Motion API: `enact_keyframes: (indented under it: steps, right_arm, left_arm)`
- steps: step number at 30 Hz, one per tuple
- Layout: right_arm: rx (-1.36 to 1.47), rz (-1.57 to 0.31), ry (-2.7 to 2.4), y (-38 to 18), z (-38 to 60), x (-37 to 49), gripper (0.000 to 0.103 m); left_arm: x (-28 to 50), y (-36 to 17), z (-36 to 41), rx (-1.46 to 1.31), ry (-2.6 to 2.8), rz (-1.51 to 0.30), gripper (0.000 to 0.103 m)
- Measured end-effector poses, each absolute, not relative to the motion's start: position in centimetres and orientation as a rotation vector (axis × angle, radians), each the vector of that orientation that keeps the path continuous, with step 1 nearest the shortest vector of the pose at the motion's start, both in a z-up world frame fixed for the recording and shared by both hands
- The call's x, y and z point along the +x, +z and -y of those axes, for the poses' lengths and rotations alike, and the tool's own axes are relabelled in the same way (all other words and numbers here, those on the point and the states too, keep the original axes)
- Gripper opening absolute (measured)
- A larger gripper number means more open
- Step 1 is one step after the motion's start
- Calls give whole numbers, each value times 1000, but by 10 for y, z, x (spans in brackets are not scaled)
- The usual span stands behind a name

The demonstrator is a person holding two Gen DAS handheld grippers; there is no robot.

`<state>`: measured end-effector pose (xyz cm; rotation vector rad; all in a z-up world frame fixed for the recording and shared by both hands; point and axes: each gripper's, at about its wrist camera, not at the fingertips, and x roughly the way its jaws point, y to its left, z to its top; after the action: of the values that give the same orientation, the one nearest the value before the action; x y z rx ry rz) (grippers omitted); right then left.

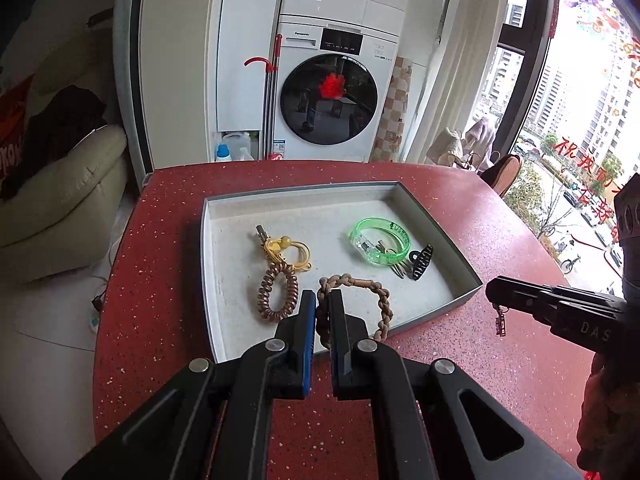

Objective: Organize jewelry
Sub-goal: 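Carry the braided bracelet in the left tool while the right tool carries the pendant into the tray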

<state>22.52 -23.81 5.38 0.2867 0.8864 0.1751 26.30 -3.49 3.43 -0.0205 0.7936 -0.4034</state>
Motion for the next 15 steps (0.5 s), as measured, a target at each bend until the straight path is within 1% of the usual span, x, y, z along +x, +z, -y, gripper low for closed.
enact_keyframes:
  steps: [8,15]
  right_arm:
    - [290,-916,192,41,228,274,7]
    - [320,-963,194,15,227,308,7]
  left_arm:
    - [301,16,54,9,-411,-842,24]
    - [331,-9,71,38,-412,-908,24]
